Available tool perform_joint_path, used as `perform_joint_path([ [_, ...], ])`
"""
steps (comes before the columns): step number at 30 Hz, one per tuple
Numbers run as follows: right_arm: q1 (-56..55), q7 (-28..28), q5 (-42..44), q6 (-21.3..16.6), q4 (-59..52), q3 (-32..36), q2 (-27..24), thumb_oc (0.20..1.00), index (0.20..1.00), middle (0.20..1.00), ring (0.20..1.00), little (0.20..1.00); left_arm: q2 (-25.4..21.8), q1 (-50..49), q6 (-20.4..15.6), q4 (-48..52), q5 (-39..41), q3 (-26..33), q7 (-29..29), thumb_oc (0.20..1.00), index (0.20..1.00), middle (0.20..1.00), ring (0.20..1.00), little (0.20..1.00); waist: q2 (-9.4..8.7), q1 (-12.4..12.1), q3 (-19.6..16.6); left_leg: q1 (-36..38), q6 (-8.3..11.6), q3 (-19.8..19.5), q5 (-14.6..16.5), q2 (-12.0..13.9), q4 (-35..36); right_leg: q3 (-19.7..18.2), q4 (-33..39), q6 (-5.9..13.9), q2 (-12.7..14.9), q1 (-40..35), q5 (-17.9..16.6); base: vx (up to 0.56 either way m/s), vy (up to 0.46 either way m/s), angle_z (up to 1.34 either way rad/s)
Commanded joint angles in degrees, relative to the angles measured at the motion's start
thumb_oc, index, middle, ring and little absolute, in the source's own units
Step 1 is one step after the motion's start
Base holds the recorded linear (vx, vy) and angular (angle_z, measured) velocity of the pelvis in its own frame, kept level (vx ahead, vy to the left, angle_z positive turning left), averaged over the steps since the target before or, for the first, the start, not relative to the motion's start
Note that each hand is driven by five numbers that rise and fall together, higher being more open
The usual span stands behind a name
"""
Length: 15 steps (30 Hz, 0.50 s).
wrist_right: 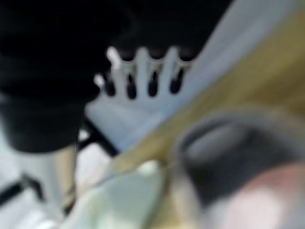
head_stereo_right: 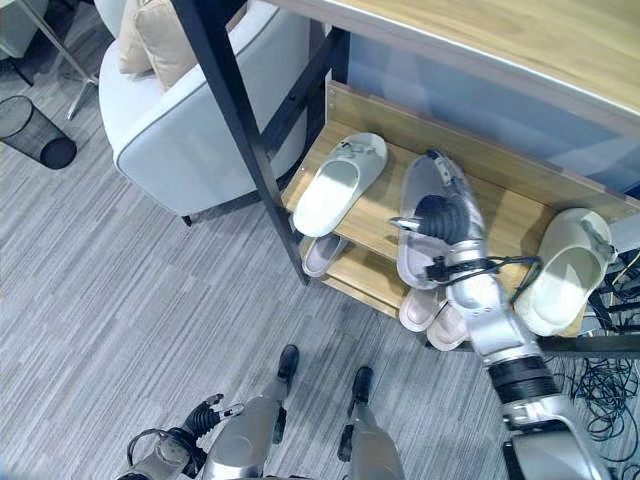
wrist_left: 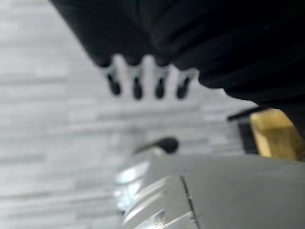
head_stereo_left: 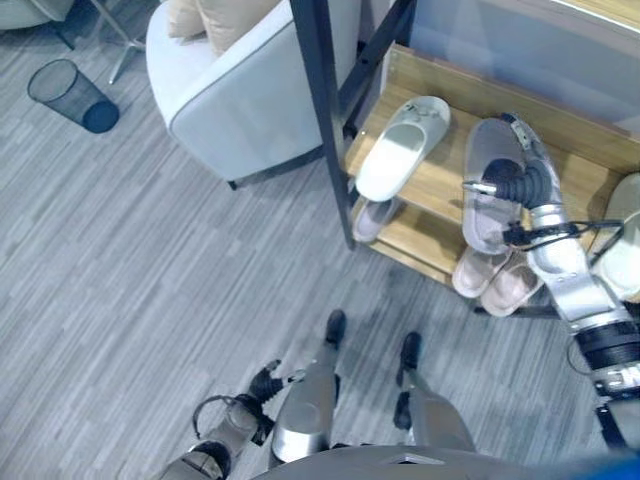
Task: Arrange the slippers neatly on the shoe rack.
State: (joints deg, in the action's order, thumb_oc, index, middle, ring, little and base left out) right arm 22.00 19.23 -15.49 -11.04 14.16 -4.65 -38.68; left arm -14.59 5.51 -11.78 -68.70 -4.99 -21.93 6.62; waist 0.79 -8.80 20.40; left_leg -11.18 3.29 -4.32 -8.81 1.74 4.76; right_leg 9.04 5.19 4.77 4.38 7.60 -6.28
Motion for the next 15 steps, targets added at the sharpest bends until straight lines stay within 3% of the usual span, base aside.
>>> perform_joint_path([
  [1,1.67,4.56,-1.02,-0.01,-2.35,2.51,-1.44,1.0,1.0,1.0,1.0,1.0,-0.1,-0.52,0.05,-0.61,0.03,-0.53,-0.42,1.0,1.0,1.0,1.0,1.0,-2.58,-0.3,-0.6,-6.61,-2.71,-3.71,10.41,-2.02,-12.22,-1.39,-10.65,3.06,4.17,1.02,9.4,0.0,0.0,0.0],
  [15,0.51,3.35,4.94,-0.19,1.89,3.18,0.49,1.0,1.0,1.0,1.0,1.0,0.52,0.03,0.2,-0.97,1.66,-0.74,-0.94,1.0,1.0,1.0,1.0,1.0,-3.09,-0.11,-0.32,-7.14,-2.67,-4.07,10.15,-2.21,-11.71,-0.97,-10.47,2.94,4.08,1.57,9.35,0.0,0.002,0.02],
])
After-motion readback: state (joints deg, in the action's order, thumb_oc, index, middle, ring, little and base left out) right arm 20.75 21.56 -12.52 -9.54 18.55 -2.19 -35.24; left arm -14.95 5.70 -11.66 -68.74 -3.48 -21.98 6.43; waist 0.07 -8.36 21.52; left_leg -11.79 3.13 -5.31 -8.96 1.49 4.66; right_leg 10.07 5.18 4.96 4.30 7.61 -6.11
